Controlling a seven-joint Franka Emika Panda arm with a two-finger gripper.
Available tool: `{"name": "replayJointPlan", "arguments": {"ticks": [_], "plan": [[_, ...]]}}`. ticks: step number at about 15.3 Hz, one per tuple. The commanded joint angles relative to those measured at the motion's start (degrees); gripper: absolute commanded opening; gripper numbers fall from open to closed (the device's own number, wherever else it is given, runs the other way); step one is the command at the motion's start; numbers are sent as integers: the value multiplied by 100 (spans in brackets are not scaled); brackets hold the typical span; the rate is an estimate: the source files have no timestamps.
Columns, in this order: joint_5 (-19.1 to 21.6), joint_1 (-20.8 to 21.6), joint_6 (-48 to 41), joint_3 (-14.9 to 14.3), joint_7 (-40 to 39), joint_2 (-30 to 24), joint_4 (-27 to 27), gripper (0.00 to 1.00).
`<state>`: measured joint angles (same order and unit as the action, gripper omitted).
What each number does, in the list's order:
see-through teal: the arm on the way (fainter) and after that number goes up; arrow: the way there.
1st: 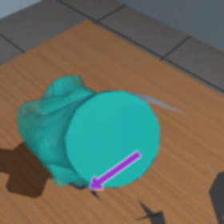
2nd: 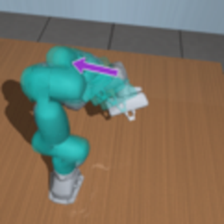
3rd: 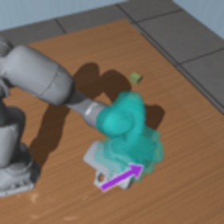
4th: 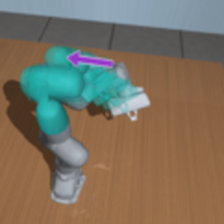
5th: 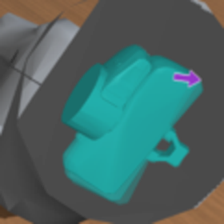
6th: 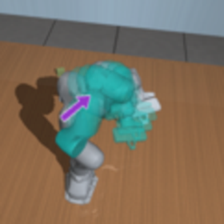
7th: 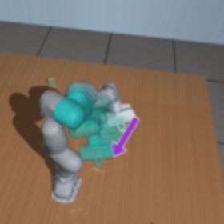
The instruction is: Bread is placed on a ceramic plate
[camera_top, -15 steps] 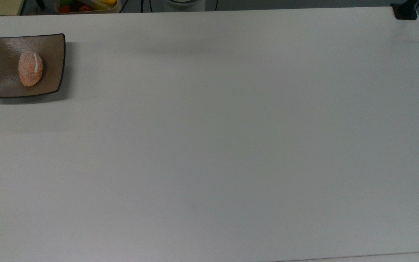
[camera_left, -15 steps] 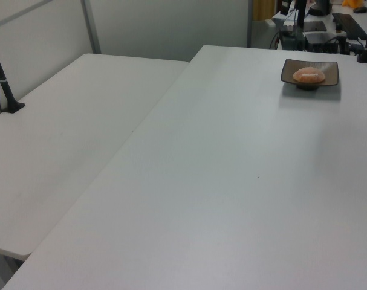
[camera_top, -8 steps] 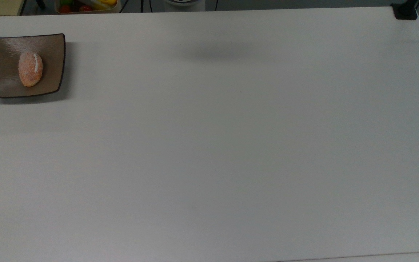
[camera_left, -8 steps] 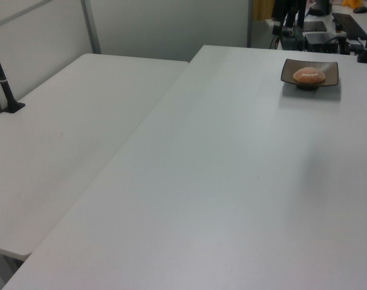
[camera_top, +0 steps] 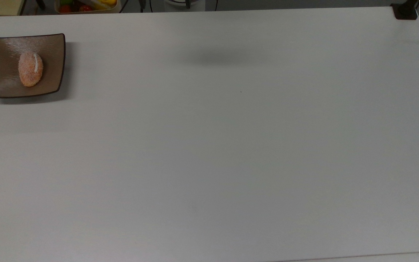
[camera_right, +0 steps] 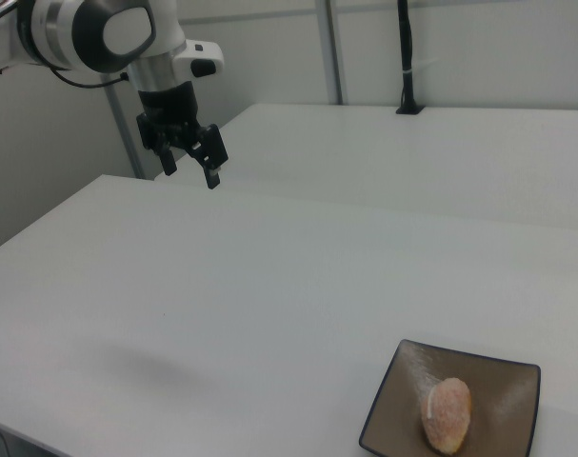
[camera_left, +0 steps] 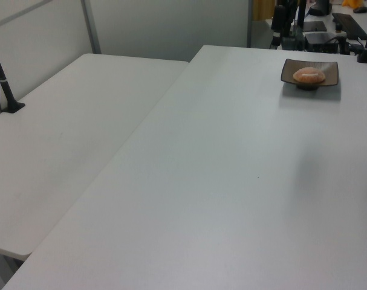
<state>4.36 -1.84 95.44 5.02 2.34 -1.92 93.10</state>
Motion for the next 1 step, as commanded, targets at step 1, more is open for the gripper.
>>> {"name": "replayJointPlan", "arguments": {"ticks": [1], "plan": [[-14, 43, 141, -62, -164, -45, 85, 100]]}}
